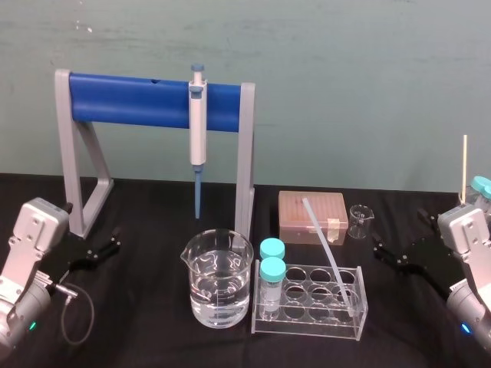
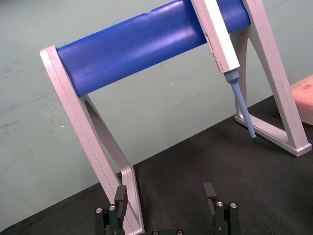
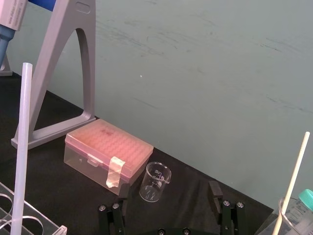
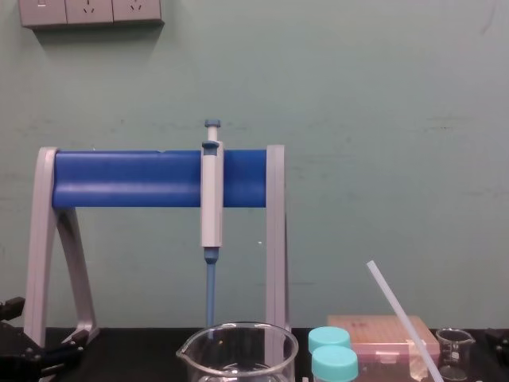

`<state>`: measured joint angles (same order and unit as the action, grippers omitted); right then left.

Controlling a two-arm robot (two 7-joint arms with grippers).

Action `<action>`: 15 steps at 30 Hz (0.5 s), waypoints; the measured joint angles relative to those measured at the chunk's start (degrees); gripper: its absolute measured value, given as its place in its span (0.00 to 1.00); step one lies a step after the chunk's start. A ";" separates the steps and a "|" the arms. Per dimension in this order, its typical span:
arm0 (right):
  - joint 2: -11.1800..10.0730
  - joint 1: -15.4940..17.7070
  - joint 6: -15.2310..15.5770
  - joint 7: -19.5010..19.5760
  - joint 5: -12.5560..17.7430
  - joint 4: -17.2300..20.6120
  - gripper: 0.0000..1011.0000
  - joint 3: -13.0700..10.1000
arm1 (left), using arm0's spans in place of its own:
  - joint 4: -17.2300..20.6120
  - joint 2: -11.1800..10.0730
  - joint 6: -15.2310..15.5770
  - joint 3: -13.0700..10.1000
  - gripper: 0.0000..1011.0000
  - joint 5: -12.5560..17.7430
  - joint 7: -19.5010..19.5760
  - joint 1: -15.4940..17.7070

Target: Pick up the stirring rod with one hand, then place it down.

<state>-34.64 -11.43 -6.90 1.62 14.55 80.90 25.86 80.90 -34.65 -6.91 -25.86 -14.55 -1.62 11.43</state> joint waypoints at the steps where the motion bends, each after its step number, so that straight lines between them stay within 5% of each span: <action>1: 0.00 0.00 0.00 0.00 0.00 0.00 0.99 0.00 | 0.00 0.00 0.00 0.00 0.99 0.00 0.00 0.00; 15: 0.00 0.00 0.00 0.00 0.00 0.00 0.99 0.00 | 0.00 0.00 0.00 0.00 0.99 0.00 0.00 0.00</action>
<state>-34.64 -11.43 -6.90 1.62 14.55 80.90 25.86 80.90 -34.65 -6.91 -25.86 -14.55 -1.62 11.43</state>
